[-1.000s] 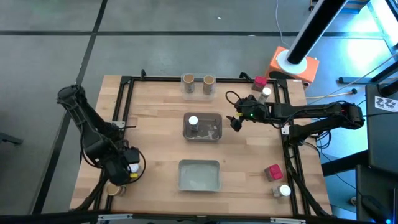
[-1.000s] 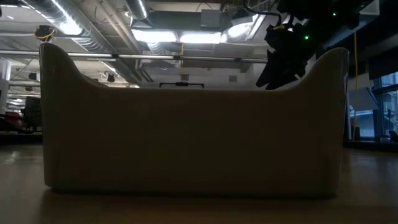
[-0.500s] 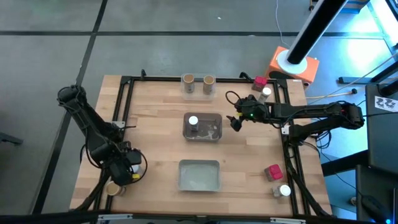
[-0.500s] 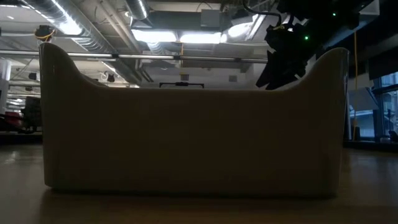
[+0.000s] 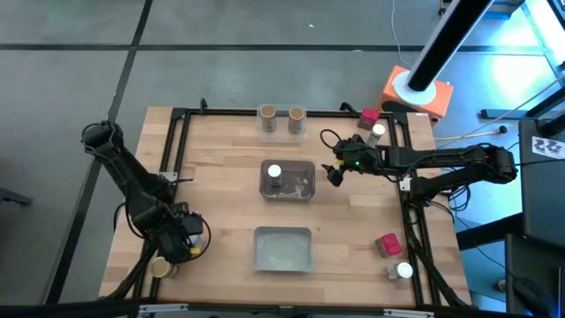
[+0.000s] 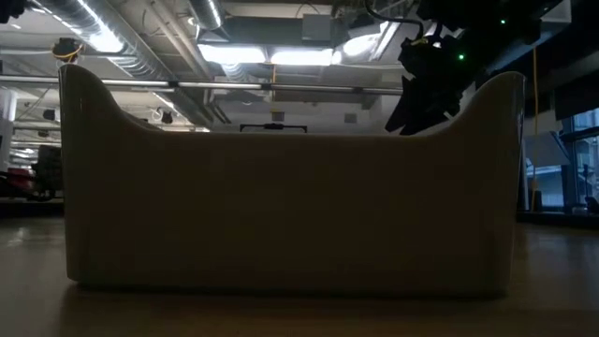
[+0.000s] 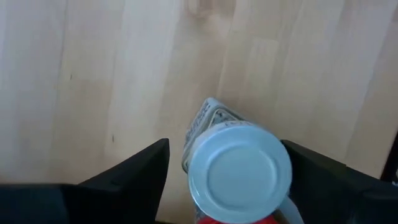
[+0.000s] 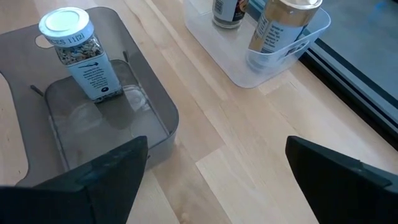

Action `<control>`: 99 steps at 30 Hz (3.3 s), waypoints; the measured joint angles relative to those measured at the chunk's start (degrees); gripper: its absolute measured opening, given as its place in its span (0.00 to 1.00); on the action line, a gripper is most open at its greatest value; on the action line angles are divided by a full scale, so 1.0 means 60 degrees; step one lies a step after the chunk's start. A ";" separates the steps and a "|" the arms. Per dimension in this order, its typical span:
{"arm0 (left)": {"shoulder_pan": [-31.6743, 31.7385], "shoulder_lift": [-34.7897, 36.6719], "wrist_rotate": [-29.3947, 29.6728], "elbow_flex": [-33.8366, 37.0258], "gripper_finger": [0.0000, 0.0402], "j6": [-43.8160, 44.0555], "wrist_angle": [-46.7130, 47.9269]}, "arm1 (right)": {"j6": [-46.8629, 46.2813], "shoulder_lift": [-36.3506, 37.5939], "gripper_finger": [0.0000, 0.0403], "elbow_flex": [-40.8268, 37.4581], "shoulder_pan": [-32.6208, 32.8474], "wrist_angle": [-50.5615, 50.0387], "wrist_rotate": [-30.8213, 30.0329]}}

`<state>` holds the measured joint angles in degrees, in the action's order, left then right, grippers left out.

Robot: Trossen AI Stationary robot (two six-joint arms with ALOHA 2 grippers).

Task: Sort spices by type
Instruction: Put the bottom left white seasoning bottle into the black bin

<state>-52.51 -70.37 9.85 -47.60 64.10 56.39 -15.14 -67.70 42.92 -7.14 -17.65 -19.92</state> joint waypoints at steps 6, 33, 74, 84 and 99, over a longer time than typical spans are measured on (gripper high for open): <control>0.0018 0.0005 0.0025 0.0095 0.51 0.0214 -0.0063 | 0.0000 -0.0004 0.94 0.0000 0.0000 -0.0014 0.0000; 0.5217 0.0021 0.1014 -0.3415 0.50 -0.5427 0.0002 | 0.0328 -0.0574 0.94 0.0000 0.0000 -0.0017 0.0000; 0.9413 -0.7092 0.0028 -0.8212 0.50 -1.0194 -0.0911 | 0.0361 -0.0663 0.94 0.0000 0.0004 0.0187 0.0433; 0.9534 -0.7788 0.0063 -0.8243 0.50 -1.0277 -0.1154 | 0.0364 -0.0663 0.94 0.0000 0.0004 0.0194 0.0433; 0.9512 -0.7369 0.0037 -0.8210 0.75 -1.0182 -0.1109 | 0.0364 -0.0663 0.94 0.0000 0.0004 0.0193 0.0433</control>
<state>4.56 -114.58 10.07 -96.86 3.01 49.74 -12.95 -71.68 42.92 -7.11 -16.49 -17.32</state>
